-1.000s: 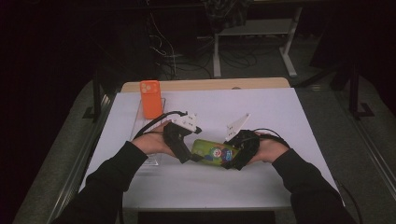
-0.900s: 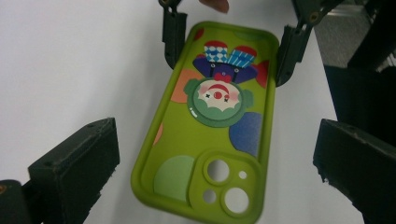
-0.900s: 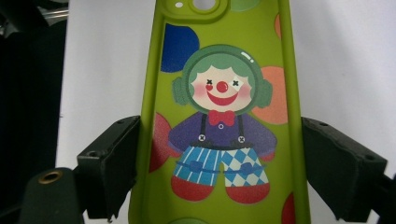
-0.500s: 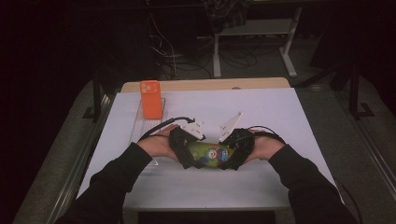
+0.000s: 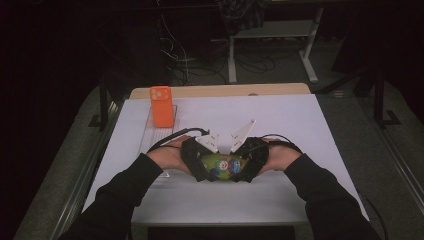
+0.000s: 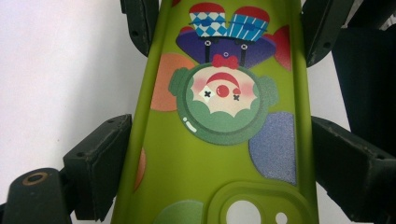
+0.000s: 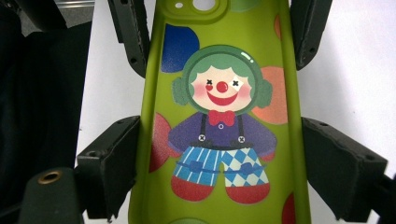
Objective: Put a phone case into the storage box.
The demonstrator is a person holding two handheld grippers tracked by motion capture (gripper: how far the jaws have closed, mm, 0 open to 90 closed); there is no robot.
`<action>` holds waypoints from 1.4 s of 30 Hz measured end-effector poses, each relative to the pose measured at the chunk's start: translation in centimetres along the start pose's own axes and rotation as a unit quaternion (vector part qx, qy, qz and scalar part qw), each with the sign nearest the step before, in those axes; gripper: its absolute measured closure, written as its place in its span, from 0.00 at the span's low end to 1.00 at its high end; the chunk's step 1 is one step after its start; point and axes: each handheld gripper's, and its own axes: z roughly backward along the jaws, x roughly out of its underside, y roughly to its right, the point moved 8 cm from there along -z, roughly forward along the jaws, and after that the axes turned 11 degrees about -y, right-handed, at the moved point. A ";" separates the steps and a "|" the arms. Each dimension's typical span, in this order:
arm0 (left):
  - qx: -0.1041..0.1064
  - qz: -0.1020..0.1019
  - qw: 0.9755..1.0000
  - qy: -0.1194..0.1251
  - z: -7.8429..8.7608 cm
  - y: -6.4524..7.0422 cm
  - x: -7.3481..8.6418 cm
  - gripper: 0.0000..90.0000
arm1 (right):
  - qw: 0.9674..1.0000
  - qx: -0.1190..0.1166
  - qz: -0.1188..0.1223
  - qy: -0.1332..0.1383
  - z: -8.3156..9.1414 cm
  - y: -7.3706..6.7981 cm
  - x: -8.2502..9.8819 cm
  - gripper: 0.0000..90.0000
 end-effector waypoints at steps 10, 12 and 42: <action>0.012 -0.005 1.000 -0.004 0.0 0.3 0.0 0.16 | 1.000 -0.015 0.000 -0.002 -0.1 -0.3 0.0 0.17; 0.012 -0.003 1.000 -0.007 -0.1 0.4 0.0 0.16 | 1.000 -0.015 0.000 -0.004 -0.1 -0.3 0.1 0.16; -0.061 0.127 0.989 -0.033 -0.2 -0.7 1.5 0.17 | 0.985 0.048 -0.157 0.054 2.1 2.5 3.7 0.05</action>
